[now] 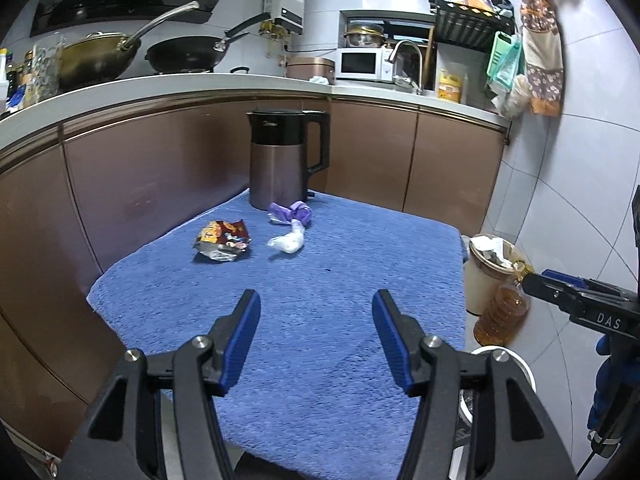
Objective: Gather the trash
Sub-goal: 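Move both tools back toward the snack bag and tissue on the table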
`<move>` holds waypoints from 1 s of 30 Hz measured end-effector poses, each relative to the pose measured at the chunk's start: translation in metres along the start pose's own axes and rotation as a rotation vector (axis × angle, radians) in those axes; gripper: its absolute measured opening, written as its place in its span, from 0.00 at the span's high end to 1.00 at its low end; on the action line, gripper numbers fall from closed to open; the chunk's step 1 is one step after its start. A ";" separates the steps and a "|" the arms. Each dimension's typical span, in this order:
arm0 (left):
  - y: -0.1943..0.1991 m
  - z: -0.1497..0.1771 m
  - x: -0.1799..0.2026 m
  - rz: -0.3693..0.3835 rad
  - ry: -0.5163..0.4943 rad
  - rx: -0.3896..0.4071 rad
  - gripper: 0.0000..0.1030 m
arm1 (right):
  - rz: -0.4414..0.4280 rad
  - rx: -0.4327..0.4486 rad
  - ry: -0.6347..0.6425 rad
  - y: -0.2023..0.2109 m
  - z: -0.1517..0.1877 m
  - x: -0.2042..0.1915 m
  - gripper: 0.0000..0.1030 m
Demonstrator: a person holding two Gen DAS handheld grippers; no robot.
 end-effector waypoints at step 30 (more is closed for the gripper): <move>-0.001 0.017 -0.057 -0.056 0.084 -0.005 0.41 | -0.018 -0.055 0.139 -0.030 -0.010 -0.073 0.43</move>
Point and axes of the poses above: each gripper's, at about its wrist camera, not at the fingertips, and y roughly against the way its jaws point, x to its right, z to its underside, the point moved 3 cm from there along -y, roughly the way its jaws point, and after that the axes turned 5 degrees about -x, right-handed, at the moved point
